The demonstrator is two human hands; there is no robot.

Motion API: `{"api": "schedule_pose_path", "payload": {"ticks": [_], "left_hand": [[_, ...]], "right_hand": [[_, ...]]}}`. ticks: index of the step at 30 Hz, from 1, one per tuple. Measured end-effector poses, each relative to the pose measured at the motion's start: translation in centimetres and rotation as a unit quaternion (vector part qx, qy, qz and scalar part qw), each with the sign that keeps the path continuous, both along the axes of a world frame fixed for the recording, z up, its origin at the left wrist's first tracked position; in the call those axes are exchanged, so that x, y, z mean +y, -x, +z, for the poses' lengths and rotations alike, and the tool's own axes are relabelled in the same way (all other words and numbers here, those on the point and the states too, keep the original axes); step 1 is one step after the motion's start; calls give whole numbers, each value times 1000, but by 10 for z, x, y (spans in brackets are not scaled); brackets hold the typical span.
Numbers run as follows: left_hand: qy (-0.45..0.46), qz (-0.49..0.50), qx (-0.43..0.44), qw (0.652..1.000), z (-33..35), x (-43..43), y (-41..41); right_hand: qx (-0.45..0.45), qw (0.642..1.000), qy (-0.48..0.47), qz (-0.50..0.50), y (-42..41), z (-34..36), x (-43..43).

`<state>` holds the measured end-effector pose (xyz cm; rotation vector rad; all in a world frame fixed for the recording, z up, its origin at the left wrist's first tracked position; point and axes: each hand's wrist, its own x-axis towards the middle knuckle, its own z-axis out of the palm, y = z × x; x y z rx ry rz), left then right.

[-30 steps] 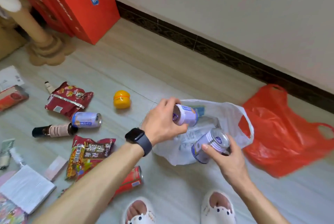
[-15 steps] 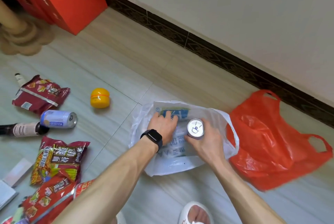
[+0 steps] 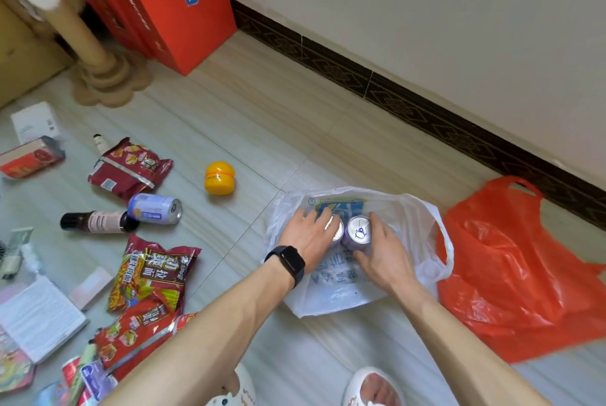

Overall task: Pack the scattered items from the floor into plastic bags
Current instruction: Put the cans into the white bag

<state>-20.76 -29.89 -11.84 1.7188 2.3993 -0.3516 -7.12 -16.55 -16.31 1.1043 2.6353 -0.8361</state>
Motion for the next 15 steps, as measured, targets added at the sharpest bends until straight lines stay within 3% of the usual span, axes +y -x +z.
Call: {"api": "schedule_pose_path", "payload": {"ticks": [3, 7, 11, 15], "left_hand": [[26, -53, 48, 997, 21, -34, 3], [25, -78, 22, 996, 57, -71, 12], [31, -51, 17, 998, 84, -101, 7], [41, 21, 13, 999, 112, -121, -7]], "right_hand": [[-32, 998, -56, 12, -18, 24, -28], [-157, 970, -170, 68, -45, 42, -55], [-172, 966, -171, 84, -53, 72, -62], [-112, 977, -138, 120, -53, 112, -68]]}}
